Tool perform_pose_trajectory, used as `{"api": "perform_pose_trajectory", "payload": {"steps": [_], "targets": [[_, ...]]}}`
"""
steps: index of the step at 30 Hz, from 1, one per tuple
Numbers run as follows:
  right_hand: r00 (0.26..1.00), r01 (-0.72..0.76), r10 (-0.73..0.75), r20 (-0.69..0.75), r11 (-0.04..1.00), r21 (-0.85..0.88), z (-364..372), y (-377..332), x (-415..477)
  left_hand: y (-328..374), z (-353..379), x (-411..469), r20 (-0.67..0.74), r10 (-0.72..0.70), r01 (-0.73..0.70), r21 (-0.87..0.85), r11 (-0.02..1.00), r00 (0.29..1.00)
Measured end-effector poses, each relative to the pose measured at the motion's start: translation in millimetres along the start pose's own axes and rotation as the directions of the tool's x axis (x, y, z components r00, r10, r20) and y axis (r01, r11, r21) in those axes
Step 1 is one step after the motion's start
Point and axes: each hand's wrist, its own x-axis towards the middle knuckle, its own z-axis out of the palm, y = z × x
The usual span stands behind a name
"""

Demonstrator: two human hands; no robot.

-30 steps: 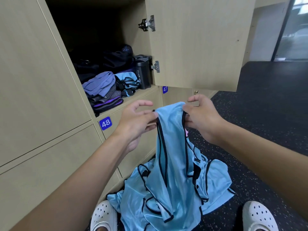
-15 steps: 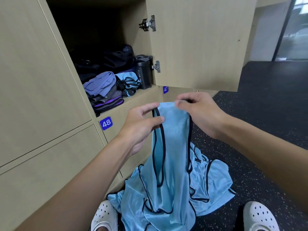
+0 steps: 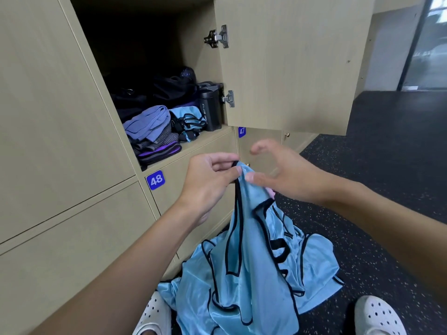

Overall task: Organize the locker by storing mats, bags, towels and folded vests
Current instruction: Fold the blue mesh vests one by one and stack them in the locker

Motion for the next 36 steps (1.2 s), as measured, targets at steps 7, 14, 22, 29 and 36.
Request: {"api": "perform_pose_trajectory", "payload": {"steps": [7,14,22,29,36], "targets": [[0.987,0.019,-0.038,-0.159,0.992,-0.123,7,3,4,7,0,-2,-0.008,0.03,-0.031,-0.033,0.999,1.0],[0.999,0.01,-0.007,-0.043,0.997,0.075,8,-5,6,11,-1,-1,0.004,0.048,-0.047,-0.085,0.995,0.999],[0.971,0.034,-0.045,-0.235,0.998,-0.051,6,-12,3,5,2,-3,0.115,0.027,-0.029,0.012,1.0,0.993],[0.969,0.035,-0.003,-0.247,0.991,0.128,4,-19,5,-2,13,-8,0.177,-0.029,0.029,0.001,1.0,0.984],[0.999,0.038,-0.035,-0.026,0.993,0.114,-2,-25,3,-11,17,-11,0.232,0.031,-0.036,0.016,0.999,0.972]]}}
